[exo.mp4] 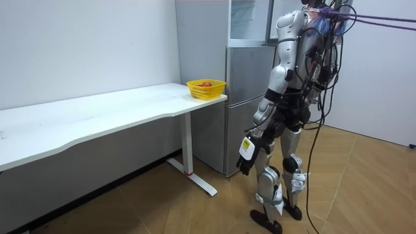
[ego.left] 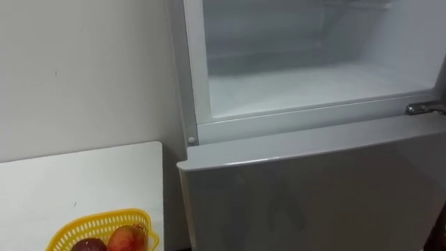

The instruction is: Retrieve from the upper fridge

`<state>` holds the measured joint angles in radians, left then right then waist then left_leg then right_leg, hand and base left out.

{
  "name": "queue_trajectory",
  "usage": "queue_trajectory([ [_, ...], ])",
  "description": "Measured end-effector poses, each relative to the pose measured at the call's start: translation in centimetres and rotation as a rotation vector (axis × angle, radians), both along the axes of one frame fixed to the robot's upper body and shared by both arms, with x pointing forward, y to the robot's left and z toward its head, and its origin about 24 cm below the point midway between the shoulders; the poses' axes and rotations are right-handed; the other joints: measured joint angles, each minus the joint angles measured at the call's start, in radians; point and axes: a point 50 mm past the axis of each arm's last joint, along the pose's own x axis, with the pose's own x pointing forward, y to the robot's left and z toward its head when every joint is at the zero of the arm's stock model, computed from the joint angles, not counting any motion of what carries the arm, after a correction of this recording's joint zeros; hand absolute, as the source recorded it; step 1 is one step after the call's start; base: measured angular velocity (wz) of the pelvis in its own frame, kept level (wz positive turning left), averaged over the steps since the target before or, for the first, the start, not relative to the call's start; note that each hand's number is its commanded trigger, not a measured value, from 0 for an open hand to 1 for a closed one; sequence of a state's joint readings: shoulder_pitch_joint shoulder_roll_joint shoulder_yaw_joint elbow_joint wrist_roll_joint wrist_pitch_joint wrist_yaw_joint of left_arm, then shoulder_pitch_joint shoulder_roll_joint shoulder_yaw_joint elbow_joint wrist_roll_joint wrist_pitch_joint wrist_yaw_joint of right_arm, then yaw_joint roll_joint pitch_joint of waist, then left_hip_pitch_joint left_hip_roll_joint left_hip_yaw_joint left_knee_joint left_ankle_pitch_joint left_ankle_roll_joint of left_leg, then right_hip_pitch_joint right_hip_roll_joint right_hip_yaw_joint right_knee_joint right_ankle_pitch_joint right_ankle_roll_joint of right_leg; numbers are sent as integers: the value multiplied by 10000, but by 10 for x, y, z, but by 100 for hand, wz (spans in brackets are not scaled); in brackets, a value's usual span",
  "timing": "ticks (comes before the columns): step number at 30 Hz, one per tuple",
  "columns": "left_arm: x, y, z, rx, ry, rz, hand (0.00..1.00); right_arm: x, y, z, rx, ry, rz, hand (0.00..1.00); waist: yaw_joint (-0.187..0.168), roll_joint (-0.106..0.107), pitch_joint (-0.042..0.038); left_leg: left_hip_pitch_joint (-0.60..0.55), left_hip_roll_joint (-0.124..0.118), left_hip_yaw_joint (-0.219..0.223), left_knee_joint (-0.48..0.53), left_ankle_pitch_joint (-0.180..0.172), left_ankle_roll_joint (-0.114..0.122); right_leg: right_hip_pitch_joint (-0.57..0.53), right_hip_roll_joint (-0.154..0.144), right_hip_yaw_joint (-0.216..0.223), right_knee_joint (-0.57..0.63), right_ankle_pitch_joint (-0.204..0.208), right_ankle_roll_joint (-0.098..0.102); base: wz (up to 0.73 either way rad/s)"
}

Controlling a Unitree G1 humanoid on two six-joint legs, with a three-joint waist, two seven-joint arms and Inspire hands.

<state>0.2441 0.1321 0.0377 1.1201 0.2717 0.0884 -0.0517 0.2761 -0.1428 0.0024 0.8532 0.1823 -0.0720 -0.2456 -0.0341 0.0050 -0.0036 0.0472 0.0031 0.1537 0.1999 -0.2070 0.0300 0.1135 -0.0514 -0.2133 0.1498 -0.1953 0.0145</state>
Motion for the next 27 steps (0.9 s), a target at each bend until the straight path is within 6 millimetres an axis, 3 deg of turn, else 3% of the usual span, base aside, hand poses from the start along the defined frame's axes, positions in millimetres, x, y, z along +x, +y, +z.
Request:
queue_trajectory([
  [9, 3, 6, 1, -13, 261, -37, 0, -17, 2, -19, 990, 2270, 547, 0, 156, -310, 85, 105, -10, -25, -18, -31, -6, 77, 9, 85, -7, -23, 20, -1],
  [15, 0, 7, 1, -89, 450, 46, 0, -29, 3, -23, 2023, 2660, -555, 0, 114, -271, 82, 5, -30, -138, 72, -77, 4, 66, -2, -38, -4, -31, 35, 5],
  [21, -6, 12, 2, 35, 481, 1023, 0, -41, -8, -22, 3136, 1706, -4906, 0, 44, -170, 90, 192, -36, -142, 40, -77, 3, 279, -3, -21, -30, -44, 37, 1],
  [27, -20, 24, 6, 349, 444, 2333, 0, -35, -30, -15, 4305, -1192, -10753, 0, -439, -254, 44, 178, -45, -183, 63, -76, 2, 280, -9, -63, -97, -81, 36, 3],
])
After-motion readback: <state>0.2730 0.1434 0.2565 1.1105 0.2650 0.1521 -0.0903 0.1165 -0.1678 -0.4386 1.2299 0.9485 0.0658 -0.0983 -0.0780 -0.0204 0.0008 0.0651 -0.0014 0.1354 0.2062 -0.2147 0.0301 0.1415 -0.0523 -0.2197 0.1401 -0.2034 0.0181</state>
